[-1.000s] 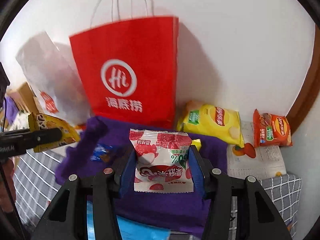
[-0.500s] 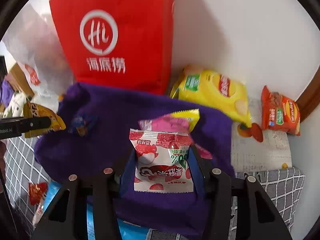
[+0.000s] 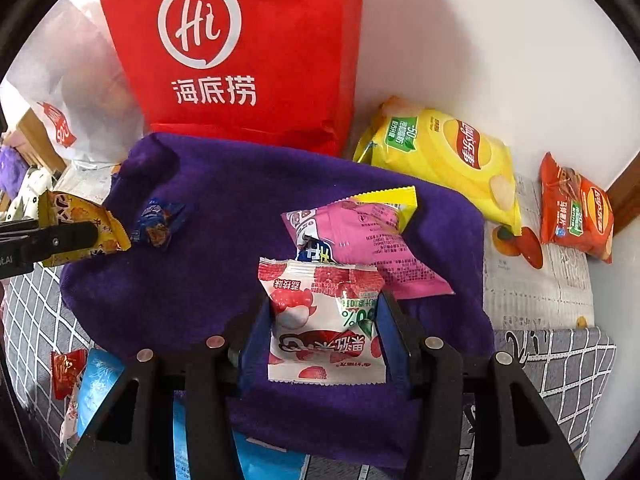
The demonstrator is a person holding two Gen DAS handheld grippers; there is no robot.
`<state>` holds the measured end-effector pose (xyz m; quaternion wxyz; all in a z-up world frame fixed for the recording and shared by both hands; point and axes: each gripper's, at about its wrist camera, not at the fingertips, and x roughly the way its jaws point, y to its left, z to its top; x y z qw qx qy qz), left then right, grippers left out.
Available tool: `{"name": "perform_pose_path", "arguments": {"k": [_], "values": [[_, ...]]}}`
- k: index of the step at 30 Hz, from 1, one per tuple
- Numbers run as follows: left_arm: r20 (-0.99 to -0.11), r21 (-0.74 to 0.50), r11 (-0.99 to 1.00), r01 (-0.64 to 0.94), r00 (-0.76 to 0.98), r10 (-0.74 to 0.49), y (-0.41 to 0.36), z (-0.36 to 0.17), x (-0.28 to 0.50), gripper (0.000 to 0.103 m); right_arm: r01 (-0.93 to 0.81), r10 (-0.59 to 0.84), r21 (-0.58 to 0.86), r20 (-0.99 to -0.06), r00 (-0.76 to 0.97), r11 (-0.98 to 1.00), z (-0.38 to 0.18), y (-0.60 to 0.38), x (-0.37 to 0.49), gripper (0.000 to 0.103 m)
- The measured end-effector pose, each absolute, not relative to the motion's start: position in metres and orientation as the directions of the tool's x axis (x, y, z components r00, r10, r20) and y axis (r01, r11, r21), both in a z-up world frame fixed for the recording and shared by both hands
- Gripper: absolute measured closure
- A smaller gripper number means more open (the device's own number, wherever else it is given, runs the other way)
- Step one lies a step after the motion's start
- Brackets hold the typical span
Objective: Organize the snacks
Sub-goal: 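Lower the yellow chip bag onto the towel with the left gripper while the right releases the strawberry packet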
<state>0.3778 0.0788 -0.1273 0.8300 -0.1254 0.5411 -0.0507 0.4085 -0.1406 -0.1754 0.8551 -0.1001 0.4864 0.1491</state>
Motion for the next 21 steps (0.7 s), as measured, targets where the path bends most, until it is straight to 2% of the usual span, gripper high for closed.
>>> {"name": "perform_pose_path", "arguments": {"k": [9,15,18,21], "values": [[-0.894,-0.264,0.964,-0.038,0.385,-0.229,0.070,-0.134,0.379,0.065,-0.356,0.147,-0.036,-0.869,0.473,0.934,-0.179,-0.136,0.409,0.050],[-0.898,-0.260,0.965,-0.025,0.374,-0.232,0.064,-0.138,0.379,0.065,-0.358,0.121,-0.085,-0.848,0.516,0.930,-0.168,-0.132,0.401,0.046],[-0.901,-0.255,0.967,-0.016,0.367,-0.232,0.060,-0.140,0.379,0.065,-0.373,0.143,-0.086,-0.827,0.544,0.924,-0.157,-0.131,0.393,0.038],[-0.903,-0.251,0.968,-0.010,0.361,-0.231,0.057,-0.141,0.379,0.065,-0.368,0.142,-0.103,-0.802,0.580,0.924,-0.147,-0.129,0.386,0.037]]}}
